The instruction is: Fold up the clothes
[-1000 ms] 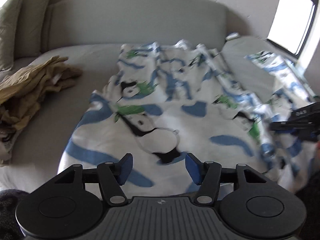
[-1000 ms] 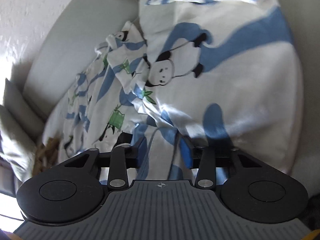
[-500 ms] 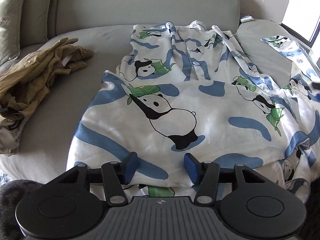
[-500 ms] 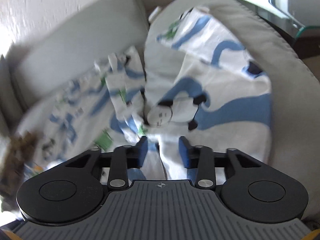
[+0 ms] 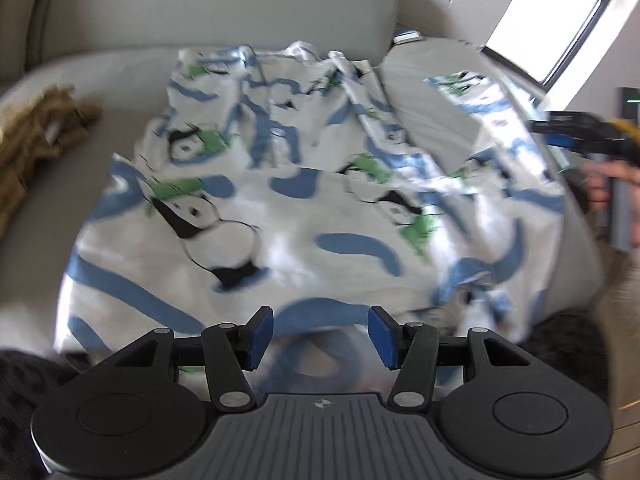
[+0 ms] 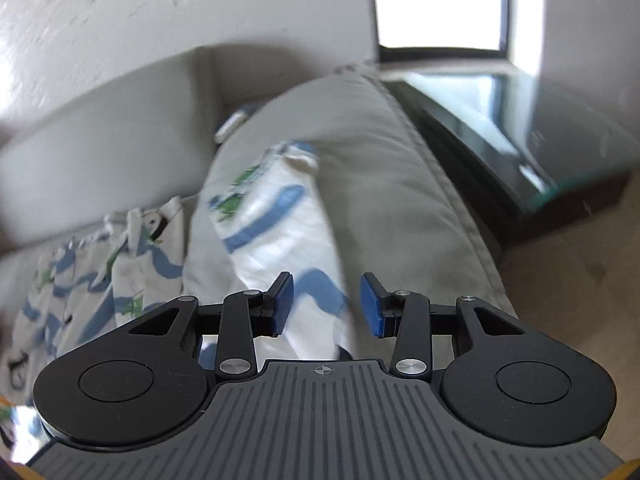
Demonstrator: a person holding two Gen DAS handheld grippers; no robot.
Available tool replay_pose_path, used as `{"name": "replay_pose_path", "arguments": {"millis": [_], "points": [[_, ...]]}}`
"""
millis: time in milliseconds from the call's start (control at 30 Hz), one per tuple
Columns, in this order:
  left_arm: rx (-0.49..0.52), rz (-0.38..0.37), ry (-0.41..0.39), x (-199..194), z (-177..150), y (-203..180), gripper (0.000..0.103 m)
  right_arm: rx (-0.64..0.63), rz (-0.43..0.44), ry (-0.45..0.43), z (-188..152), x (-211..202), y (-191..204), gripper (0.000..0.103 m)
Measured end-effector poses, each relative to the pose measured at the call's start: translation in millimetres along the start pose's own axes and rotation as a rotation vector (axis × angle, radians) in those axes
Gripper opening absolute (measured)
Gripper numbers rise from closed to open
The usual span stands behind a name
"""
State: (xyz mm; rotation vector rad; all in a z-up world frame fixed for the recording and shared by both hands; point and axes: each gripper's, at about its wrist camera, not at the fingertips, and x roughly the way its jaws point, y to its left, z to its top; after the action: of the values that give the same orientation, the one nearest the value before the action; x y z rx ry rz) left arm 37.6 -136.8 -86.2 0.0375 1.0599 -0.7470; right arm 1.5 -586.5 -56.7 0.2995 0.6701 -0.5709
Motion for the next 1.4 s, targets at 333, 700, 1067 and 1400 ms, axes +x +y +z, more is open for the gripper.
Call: {"name": "replay_pose_path", "arguments": {"millis": [333, 700, 1067, 1400], "points": [[-0.323, -0.317, 0.006, 20.2, 5.4, 13.9, 0.051, -0.650, -0.059, 0.013, 30.2, 81.1, 147.9, 0.057], [-0.343, -0.339, -0.002, 43.5, 21.2, 28.1, 0.051, -0.689, -0.217, 0.133, 35.6, 187.5, 162.0, 0.044], [-0.266, -0.390, -0.091, 4.9, 9.2, 13.4, 0.051, -0.255, -0.234, -0.177, 89.4, 34.9, 66.2, 0.002], [-0.227, -0.422, -0.223, -52.1, -10.8, 4.4, 0.051, -0.140, -0.018, -0.438, 131.8, -180.6, 51.1, 0.003]]}}
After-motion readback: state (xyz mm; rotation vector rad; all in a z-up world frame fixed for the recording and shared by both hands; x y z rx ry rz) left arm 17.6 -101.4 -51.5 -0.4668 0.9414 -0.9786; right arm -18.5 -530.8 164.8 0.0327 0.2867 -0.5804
